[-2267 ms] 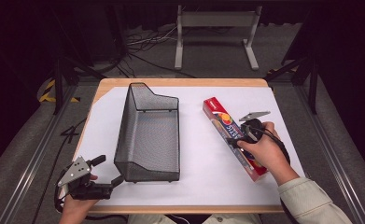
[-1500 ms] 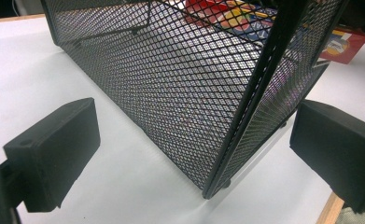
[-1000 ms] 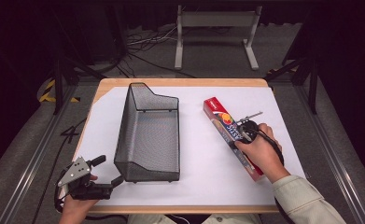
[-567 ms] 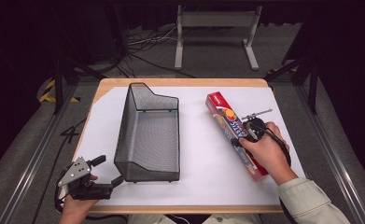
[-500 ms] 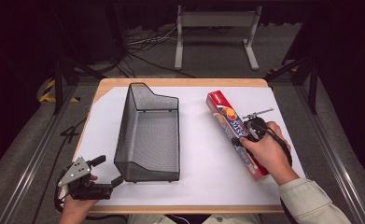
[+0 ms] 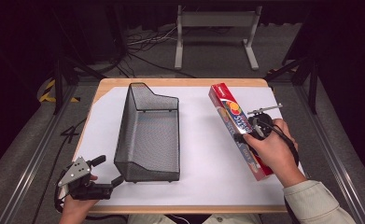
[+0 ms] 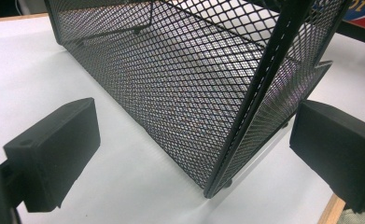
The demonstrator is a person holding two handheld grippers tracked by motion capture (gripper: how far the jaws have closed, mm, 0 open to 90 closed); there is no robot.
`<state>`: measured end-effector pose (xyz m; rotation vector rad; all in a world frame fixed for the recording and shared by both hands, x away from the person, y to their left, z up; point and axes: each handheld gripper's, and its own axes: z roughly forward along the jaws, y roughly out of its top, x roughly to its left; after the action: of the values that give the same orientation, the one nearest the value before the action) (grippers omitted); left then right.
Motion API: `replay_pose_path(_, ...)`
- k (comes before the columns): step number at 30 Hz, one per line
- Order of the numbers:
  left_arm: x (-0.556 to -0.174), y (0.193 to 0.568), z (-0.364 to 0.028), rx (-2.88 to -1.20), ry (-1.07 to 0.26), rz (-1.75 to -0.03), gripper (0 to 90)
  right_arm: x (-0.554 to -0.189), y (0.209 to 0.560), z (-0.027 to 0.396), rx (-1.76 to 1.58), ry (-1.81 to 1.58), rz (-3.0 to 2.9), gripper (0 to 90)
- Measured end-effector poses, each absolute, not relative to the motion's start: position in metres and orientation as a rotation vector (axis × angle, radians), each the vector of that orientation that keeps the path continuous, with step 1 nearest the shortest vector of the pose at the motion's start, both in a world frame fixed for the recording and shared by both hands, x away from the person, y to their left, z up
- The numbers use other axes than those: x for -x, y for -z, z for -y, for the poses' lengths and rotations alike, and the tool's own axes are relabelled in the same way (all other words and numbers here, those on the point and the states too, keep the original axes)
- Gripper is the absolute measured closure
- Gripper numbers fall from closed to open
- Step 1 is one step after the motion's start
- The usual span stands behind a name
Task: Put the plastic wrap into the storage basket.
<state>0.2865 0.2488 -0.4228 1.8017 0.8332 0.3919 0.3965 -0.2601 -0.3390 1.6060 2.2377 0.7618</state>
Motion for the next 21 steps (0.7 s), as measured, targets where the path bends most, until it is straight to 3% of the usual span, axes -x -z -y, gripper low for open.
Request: replay_pose_path(21, -0.285, 0.422, -0.245, -1.826, -0.422, -0.803, 0.1, -0.38, 0.303, 0.219, -1.504, -0.859, -2.32, 40.2)
